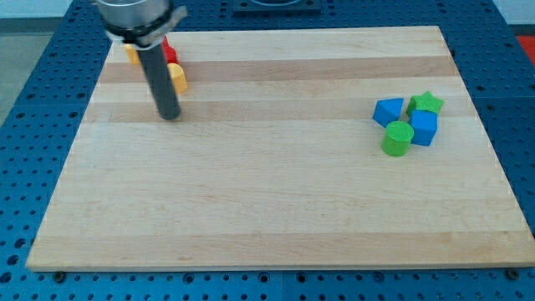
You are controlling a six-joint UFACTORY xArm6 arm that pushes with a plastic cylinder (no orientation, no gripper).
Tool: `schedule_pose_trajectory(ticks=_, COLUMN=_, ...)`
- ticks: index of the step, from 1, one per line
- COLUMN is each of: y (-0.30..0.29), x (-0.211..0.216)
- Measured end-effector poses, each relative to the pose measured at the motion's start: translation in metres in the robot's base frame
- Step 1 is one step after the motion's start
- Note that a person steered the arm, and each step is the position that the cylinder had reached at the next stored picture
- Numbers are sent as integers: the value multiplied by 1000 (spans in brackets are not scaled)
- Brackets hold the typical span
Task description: Move the yellow hexagon to the left of the red star
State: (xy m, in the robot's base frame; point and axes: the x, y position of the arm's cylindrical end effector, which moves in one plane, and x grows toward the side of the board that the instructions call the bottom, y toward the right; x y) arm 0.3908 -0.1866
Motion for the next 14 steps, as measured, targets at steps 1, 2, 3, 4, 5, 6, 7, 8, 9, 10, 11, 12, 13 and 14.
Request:
schedule_pose_trajectory(ticks=1, y=-42, x=0)
schedule_pose_trajectory(ticks=2, y=-43, x=0)
schedule_pose_trajectory(ticks=3, y=-80, x=-28)
schedule_pose_trajectory(ticks=4, y=-80, x=-28)
schedule_pose_trajectory(ticks=5, y=-85, x=-55)
schedule_pose_trajectory(ticks=6, y=-89, x=-105)
schedule_pose_trajectory(ticks=7, y=-89, x=-128)
schedule_pose_trajectory(ticks=8, y=-89, x=-128)
schedule_pose_trajectory(ticks=9, y=-113, x=-132)
schedule_pose_trajectory(ticks=10, y=-116, x=-135)
schedule_pose_trajectory(ticks=11, y=-114, x=-175)
schedule_pose_trajectory(ticks=12, y=-111, x=-175)
schedule_pose_trajectory(ticks=13, y=-94, x=-175)
schedule_pose_trajectory(ticks=14, y=-94, x=-175)
